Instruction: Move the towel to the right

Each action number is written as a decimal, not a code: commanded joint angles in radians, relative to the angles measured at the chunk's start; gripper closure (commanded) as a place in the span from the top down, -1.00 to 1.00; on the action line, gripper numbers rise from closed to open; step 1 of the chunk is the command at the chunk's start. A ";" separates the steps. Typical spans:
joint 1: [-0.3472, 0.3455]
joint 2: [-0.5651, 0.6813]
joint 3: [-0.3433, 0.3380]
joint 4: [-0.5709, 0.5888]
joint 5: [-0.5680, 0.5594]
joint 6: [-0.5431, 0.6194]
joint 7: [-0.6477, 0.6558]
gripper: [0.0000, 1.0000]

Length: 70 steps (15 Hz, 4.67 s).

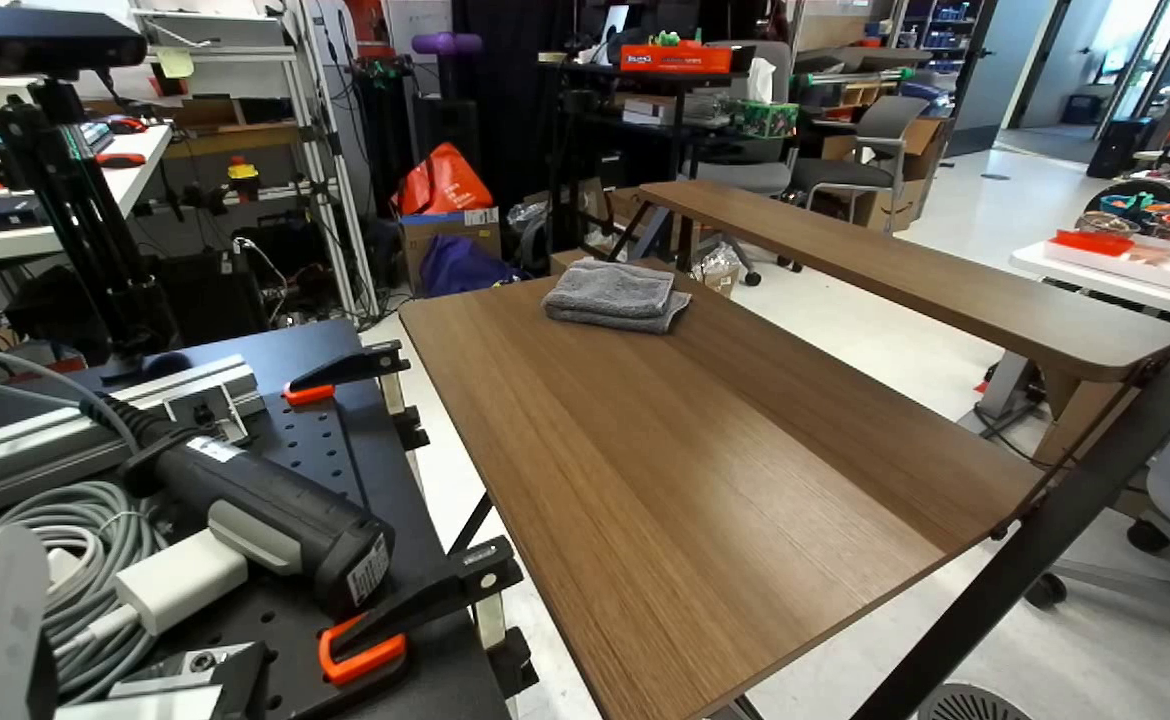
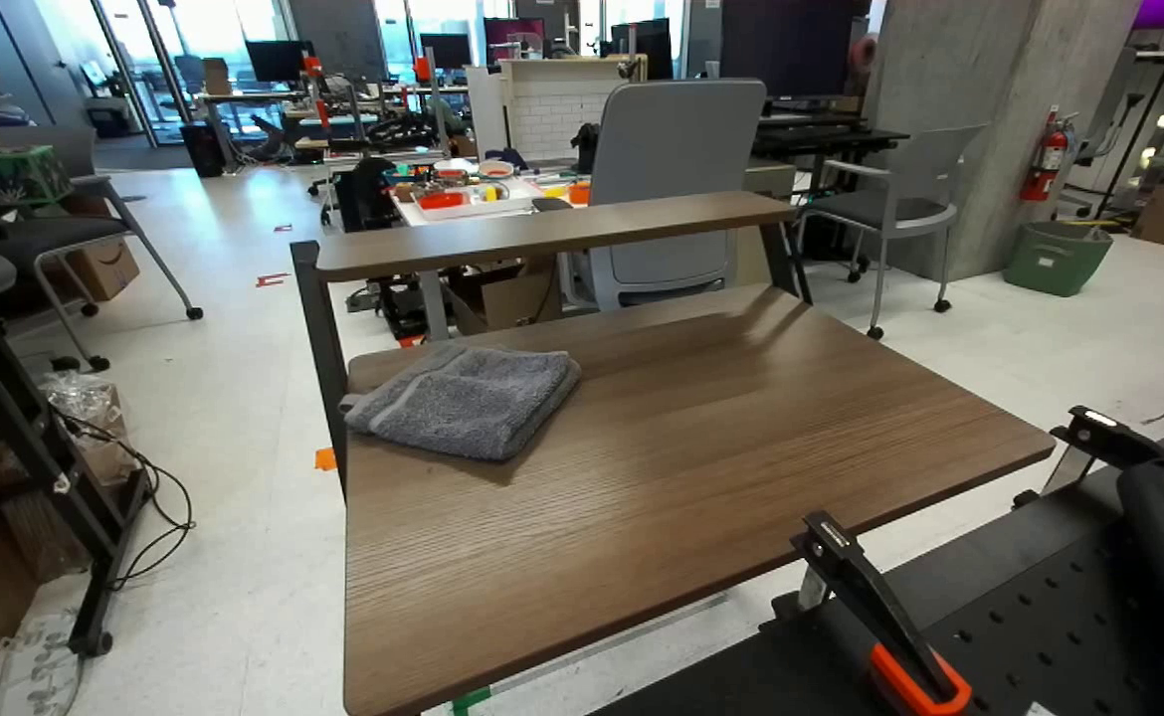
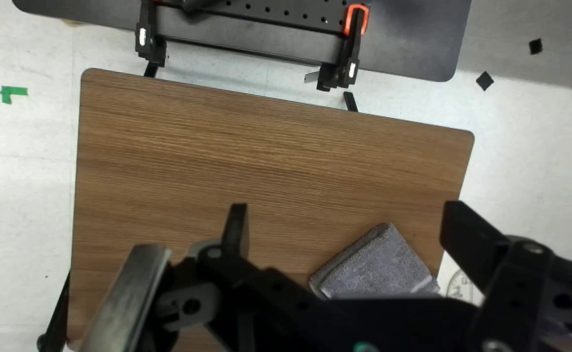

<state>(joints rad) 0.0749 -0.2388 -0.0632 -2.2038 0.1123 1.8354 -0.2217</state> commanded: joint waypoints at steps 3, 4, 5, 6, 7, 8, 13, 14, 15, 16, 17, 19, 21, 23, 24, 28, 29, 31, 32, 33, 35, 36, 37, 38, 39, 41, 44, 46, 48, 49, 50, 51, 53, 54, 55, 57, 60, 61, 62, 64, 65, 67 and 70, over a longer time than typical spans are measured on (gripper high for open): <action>0.018 0.268 0.092 0.130 -0.009 0.067 0.108 1.00; 0.028 0.317 0.113 0.153 -0.012 0.071 0.121 1.00; 0.034 0.360 0.128 0.173 -0.020 0.083 0.131 1.00; 0.045 0.407 0.145 0.199 -0.024 0.089 0.140 1.00; 0.052 0.449 0.156 0.224 -0.025 0.096 0.141 1.00; 0.063 0.498 0.169 0.259 -0.032 0.099 0.150 1.00; 0.125 0.698 0.186 0.398 -0.117 0.156 0.219 1.00; 0.139 0.736 0.183 0.421 -0.145 0.177 0.229 1.00; 0.153 0.777 0.181 0.448 -0.171 0.185 0.236 1.00; 0.166 0.811 0.177 0.467 -0.200 0.206 0.246 1.00; 0.179 0.846 0.173 0.490 -0.224 0.228 0.255 1.00; 0.204 0.912 0.165 0.532 -0.272 0.279 0.270 1.00; 0.231 0.974 0.151 0.581 -0.320 0.332 0.289 1.00; 0.247 1.028 0.142 0.635 -0.350 0.382 0.299 1.00; 0.247 1.054 0.145 0.660 -0.353 0.413 0.286 1.00; 0.252 1.132 0.155 0.738 -0.351 0.499 0.251 1.00; 0.250 1.148 0.158 0.754 -0.347 0.512 0.237 1.00; 0.241 1.184 0.174 0.791 -0.333 0.530 0.196 1.00; 0.248 1.200 0.174 0.810 -0.337 0.529 0.187 1.00; 0.251 1.214 0.176 0.826 -0.337 0.529 0.174 1.00; 0.252 1.240 0.180 0.855 -0.335 0.521 0.151 1.00; 0.249 1.259 0.182 0.879 -0.331 0.516 0.139 1.00; 0.247 1.272 0.186 0.895 -0.328 0.512 0.128 1.00; 0.247 1.288 0.186 0.914 -0.326 0.503 0.121 1.00; 0.249 1.298 0.185 0.920 -0.327 0.506 0.116 1.00; 0.249 1.324 0.183 0.944 -0.326 0.502 0.110 1.00; 0.248 1.360 0.181 0.970 -0.323 0.497 0.106 1.00; 0.247 1.367 0.180 0.966 -0.322 0.494 0.109 1.00; 0.232 1.344 0.186 0.931 -0.307 0.500 0.114 1.00; 0.228 1.336 0.184 0.919 -0.303 0.506 0.120 1.00; 0.217 1.316 0.187 0.890 -0.293 0.518 0.123 1.00; 0.210 1.299 0.186 0.866 -0.286 0.529 0.130 1.00; 0.189 1.253 0.185 0.801 -0.266 0.554 0.148 1.00; 0.175 1.231 0.184 0.768 -0.249 0.558 0.164 1.00; 0.161 1.215 0.186 0.745 -0.232 0.555 0.170 1.00; 0.121 1.193 0.195 0.709 -0.185 0.551 0.174 1.00; 0.060 1.188 0.207 0.691 -0.111 0.529 0.159 1.00; 0.048 1.191 0.203 0.691 -0.094 0.525 0.165 1.00; 0.038 1.195 0.199 0.692 -0.079 0.520 0.173 1.00; 0.022 1.201 0.188 0.696 -0.054 0.510 0.196 1.00; 0.010 1.202 0.186 0.694 -0.040 0.506 0.205 1.00; -0.010 1.197 0.183 0.681 -0.014 0.505 0.233 1.00; -0.049 1.170 0.185 0.631 0.038 0.540 0.262 1.00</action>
<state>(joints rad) 0.0623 0.9758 0.1159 -1.5032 0.0931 2.3531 0.0143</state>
